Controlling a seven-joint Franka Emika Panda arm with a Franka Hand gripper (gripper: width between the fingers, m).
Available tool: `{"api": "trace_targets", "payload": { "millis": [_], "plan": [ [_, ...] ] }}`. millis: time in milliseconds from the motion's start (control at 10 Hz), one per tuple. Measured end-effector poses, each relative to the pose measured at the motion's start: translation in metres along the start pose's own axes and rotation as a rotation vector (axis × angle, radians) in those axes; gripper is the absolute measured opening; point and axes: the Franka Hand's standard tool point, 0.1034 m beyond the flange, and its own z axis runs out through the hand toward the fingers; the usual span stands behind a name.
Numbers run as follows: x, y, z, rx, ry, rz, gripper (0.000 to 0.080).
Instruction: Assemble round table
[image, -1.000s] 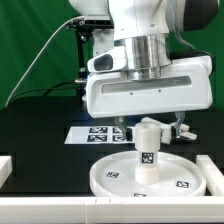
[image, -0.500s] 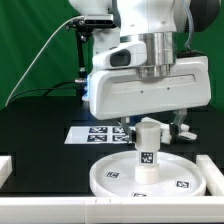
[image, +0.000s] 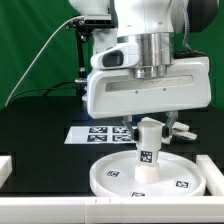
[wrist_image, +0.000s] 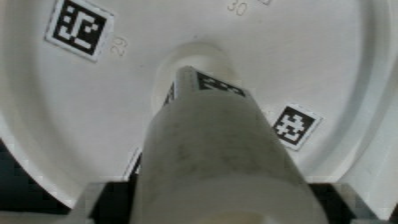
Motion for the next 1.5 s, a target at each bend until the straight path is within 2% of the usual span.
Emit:
{"api": "trace_targets", "payload": {
  "millis": [100,300,500,800,900,1100,1400,1500],
  "plan": [
    [0.0,0.002,0.0,0.003,0.01,0.121,0.0406],
    [-0.001,0.009,0.001,0.037,0.025,0.529,0.0406],
    [-0.002,0.015,0.001,0.067,0.019,0.779,0.0407],
    [-0.003,0.016,0.001,0.069,0.009,0.96,0.0407],
    [-0.004,0.017,0.001,0.071,0.006,1.017,0.0407],
    [-0.008,0.012,0.002,0.079,-0.018,1.352,0.0407],
    [-0.01,0.006,0.004,0.134,-0.035,1.764,0.0407],
    [-0.01,0.005,0.004,0.134,-0.036,1.759,0.0407]
  ]
}}
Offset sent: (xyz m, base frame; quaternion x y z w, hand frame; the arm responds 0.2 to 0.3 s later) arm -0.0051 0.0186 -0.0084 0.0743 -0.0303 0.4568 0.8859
